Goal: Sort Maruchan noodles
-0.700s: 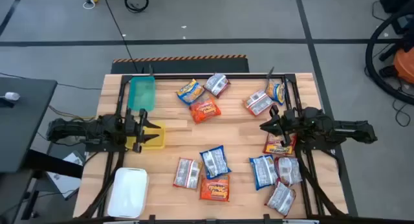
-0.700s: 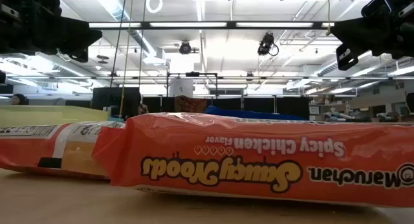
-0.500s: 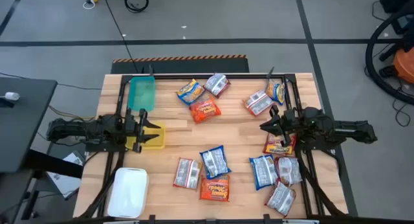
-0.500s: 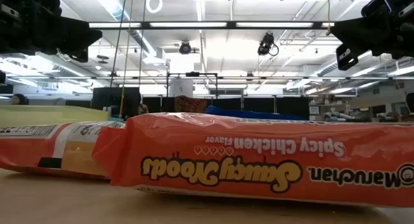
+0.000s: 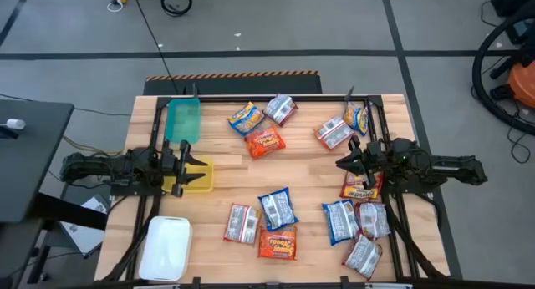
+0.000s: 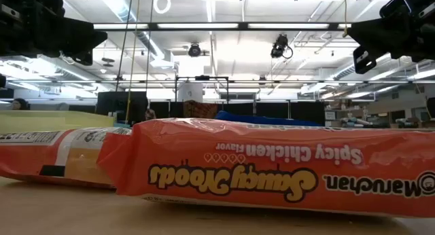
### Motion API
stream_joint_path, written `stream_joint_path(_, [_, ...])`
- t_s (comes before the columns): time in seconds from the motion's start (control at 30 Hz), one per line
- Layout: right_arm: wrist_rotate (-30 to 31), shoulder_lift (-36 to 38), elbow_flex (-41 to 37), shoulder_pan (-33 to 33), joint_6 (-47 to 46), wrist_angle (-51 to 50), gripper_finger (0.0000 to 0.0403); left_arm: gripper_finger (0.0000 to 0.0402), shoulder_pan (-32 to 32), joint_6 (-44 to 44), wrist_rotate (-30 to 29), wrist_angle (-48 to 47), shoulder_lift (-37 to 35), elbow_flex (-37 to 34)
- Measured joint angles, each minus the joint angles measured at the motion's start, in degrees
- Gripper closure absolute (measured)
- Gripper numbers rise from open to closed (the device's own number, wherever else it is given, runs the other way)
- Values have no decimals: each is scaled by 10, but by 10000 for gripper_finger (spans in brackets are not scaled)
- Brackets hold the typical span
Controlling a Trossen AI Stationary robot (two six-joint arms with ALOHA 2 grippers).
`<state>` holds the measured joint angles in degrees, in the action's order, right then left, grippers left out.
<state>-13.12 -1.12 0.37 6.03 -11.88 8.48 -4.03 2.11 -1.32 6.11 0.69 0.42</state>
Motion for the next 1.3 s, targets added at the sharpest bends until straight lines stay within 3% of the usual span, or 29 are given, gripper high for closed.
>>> stream_joint_path(1.1, [1,0,0,0,0,1,353,246,0,0,0,0,0,0])
stream_joint_path(1.3, [79,0,0,1,-3,53,353,246,0,0,0,0,0,0])
